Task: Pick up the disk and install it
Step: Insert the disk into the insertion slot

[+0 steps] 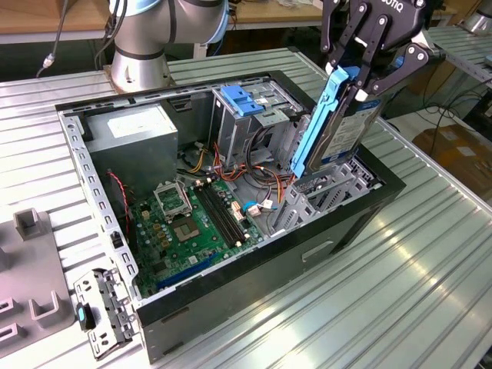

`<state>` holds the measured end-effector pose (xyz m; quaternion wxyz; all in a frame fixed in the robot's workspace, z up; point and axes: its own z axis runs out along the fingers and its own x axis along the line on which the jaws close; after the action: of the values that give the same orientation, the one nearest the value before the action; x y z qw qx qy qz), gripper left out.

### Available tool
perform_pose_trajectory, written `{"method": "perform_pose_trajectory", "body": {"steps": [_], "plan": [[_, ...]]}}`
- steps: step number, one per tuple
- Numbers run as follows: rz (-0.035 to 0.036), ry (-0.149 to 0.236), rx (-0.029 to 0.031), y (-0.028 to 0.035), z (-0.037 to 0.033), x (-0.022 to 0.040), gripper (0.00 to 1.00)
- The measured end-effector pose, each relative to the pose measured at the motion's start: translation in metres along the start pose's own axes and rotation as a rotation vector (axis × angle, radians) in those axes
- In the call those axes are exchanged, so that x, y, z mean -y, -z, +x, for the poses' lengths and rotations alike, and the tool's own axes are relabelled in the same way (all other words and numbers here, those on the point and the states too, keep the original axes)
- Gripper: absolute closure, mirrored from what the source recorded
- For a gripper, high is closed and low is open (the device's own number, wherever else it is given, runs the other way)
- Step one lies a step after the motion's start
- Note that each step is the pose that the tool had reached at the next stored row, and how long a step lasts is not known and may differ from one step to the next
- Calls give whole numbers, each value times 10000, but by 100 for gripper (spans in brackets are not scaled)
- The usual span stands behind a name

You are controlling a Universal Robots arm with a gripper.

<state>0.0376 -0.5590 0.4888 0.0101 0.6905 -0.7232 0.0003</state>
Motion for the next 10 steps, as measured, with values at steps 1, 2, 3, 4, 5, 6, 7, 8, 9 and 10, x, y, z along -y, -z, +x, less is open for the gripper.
{"method": "perform_pose_trajectory", "body": {"steps": [1, 2, 3, 4, 5, 6, 7, 8, 9, 10], "plan": [[0, 0, 0, 0, 0, 1, 63], [0, 0, 0, 0, 0, 1, 63], [0, 0, 0, 0, 0, 1, 63], [0, 0, -1, -2, 0, 2, 63], [0, 1, 0, -9, 0, 5, 63], [1, 2, 0, -25, -1, 21, 63], [1, 0, -1, -38, -2, 34, 63], [0, -1, 0, -56, -3, 62, 63], [0, 0, 1, -66, -5, 86, 63], [-1, 0, 0, -81, -8, 135, 63]]}}
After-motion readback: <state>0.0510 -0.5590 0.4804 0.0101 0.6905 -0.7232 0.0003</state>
